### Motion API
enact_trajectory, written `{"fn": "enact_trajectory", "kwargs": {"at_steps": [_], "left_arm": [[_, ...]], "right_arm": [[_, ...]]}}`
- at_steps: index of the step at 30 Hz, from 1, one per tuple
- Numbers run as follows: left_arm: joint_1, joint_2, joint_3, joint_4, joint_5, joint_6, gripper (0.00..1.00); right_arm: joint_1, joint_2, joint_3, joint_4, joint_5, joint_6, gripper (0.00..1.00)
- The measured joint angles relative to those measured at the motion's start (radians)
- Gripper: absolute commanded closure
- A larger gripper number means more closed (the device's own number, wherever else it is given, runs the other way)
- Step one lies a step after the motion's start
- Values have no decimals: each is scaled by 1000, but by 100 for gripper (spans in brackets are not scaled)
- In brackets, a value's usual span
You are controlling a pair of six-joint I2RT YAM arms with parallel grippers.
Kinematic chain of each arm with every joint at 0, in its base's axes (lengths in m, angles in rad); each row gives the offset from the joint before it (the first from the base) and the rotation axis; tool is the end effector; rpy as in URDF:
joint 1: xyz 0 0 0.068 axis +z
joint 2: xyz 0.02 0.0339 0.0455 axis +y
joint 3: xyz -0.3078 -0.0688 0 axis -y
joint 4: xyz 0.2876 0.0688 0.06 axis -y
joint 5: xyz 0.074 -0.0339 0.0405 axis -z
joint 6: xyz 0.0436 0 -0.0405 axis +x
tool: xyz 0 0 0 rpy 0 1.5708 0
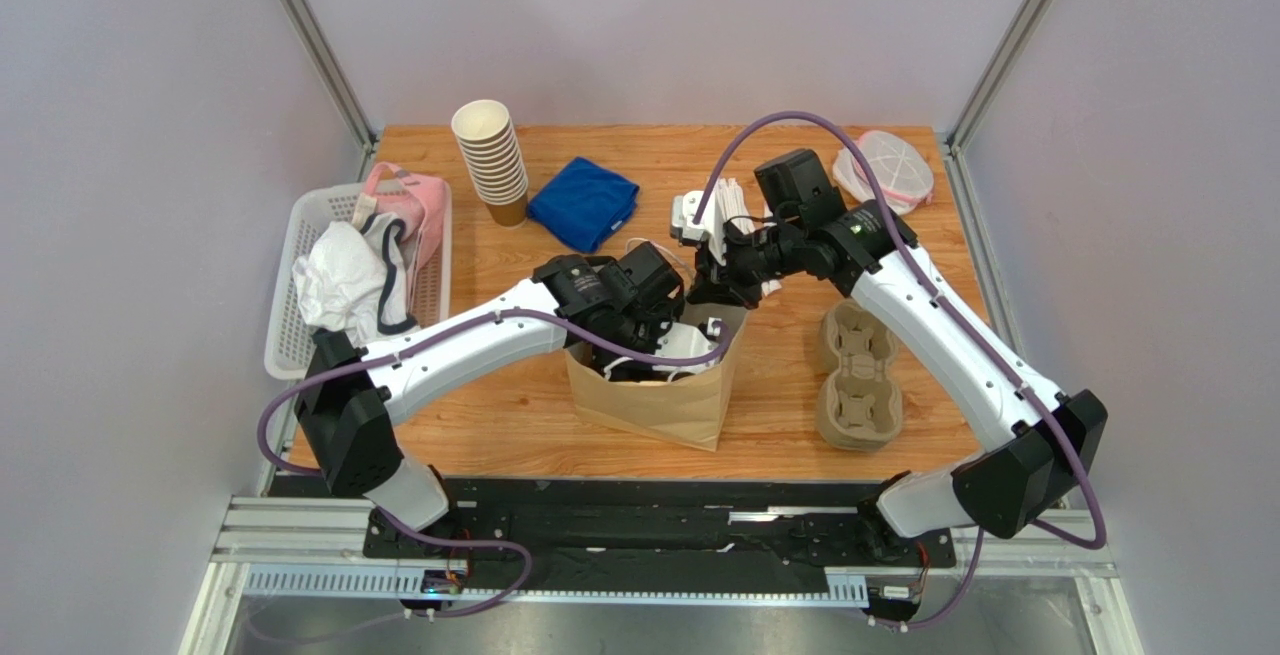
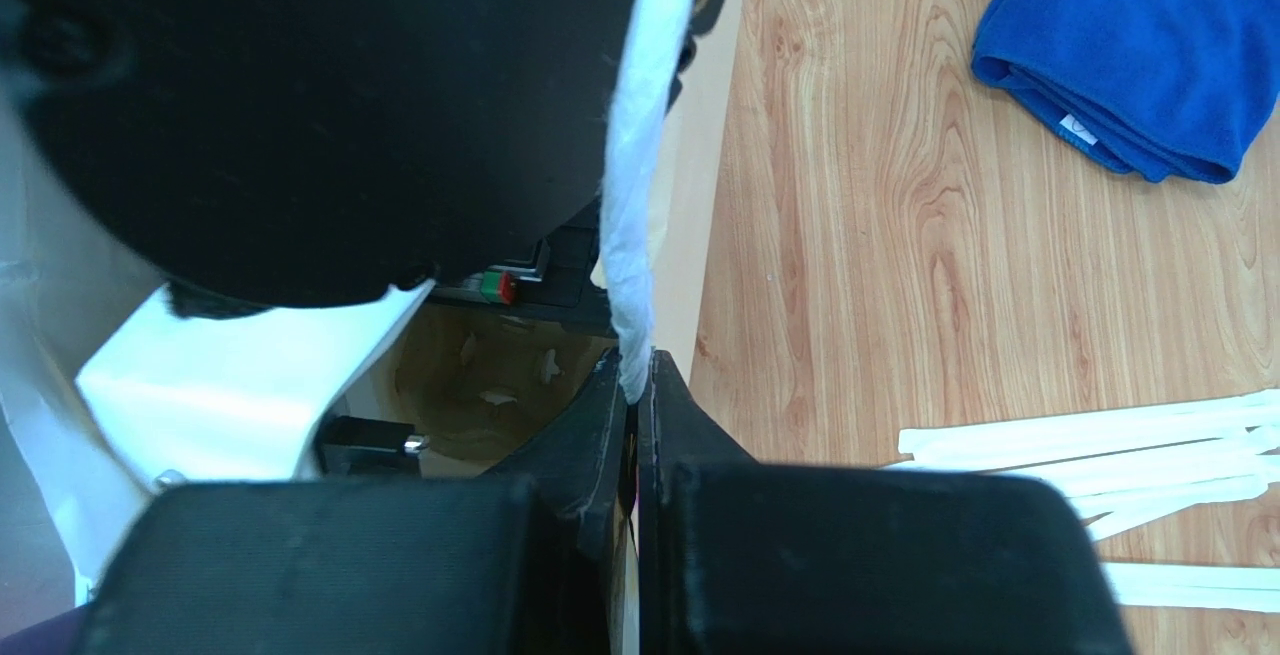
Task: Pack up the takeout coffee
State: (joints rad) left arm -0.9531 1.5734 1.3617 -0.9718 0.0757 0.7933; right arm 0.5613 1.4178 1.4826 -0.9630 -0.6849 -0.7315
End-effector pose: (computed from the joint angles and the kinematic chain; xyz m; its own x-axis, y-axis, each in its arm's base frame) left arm 0.2052 -0.2945 0.3108 0.2149 0.9245 -0.3148 0.9640 -0.1492 0.2200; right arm 0.2590 0.1955 0.4119 0.0055 -0.6077 -0.7942 -0.9974 0.0537 -0.0479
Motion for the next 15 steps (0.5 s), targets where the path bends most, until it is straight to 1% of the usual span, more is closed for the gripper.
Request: {"fn": "enact_trajectory", "kwargs": {"at_steps": [7,15], "left_arm": [[0,-21,42,-38,18,2,4],[0,-92,44,-43,30,30,5]], "right_arm": [[0,3,0,11,3,0,100],[0,27,0,11,27,2,100]]}}
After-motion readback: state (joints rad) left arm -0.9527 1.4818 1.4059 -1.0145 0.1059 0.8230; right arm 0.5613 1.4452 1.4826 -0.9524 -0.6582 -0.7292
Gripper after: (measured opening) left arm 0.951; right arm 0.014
